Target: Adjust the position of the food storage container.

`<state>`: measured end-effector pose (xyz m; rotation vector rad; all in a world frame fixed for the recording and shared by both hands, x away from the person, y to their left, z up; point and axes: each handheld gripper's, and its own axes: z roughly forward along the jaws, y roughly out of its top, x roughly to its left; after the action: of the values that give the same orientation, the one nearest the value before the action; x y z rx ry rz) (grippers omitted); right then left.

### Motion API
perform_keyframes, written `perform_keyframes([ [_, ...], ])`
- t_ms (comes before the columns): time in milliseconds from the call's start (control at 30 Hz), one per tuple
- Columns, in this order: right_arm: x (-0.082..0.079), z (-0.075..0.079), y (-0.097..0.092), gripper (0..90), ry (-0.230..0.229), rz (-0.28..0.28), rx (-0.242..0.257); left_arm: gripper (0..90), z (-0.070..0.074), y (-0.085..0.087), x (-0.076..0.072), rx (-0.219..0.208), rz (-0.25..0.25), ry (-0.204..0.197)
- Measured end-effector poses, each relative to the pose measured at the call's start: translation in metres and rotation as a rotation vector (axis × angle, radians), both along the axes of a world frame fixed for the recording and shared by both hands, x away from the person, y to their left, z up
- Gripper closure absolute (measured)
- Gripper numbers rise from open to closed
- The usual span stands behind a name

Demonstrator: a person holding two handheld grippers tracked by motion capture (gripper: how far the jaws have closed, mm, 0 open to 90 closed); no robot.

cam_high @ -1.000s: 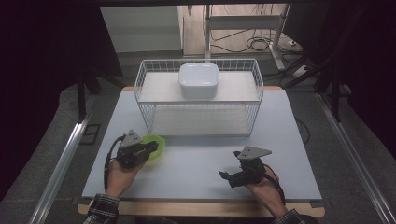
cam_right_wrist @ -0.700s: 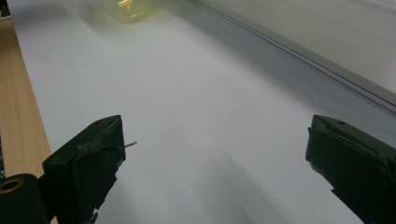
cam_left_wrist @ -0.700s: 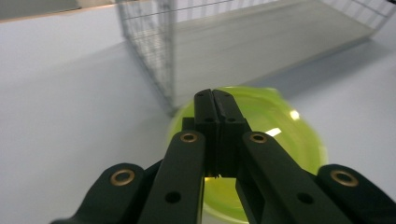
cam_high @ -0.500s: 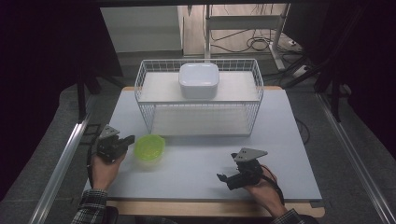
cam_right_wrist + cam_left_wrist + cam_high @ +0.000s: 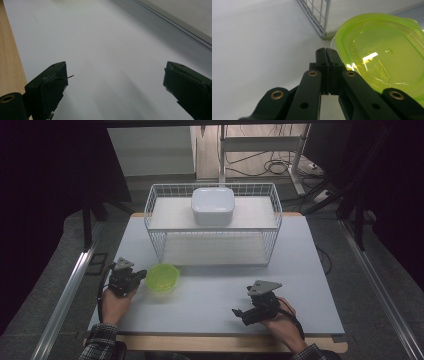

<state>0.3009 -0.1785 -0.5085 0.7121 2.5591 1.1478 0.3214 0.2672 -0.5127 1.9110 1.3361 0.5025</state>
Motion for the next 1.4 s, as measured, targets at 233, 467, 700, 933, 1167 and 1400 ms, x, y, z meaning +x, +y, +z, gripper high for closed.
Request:
perform_keyframes([
  [233,0.000,-0.001,0.001,5.8,0.002,0.002,-0.007,89.6,-0.001,-0.003,-0.001,-0.032,-0.004,0.012],
  [467,0.000,-0.002,0.001,5.8,0.005,0.003,-0.010,89.6,0.000,-0.013,-0.003,-0.040,-0.039,0.025],
  [700,0.001,-0.002,0.001,5.8,0.007,0.001,-0.006,89.6,0.002,-0.030,-0.008,-0.021,-0.090,0.027],
  [933,0.001,-0.002,0.000,5.8,0.007,-0.002,-0.001,89.5,0.000,-0.049,-0.010,-0.018,-0.157,0.058],
  [1167,0.001,-0.002,0.000,5.8,0.009,-0.003,-0.002,89.5,-0.002,-0.065,-0.011,0.008,-0.208,0.073],
  [1400,0.001,-0.002,0.000,5.8,0.009,-0.004,-0.002,89.4,-0.008,-0.059,-0.010,0.000,-0.194,0.104],
])
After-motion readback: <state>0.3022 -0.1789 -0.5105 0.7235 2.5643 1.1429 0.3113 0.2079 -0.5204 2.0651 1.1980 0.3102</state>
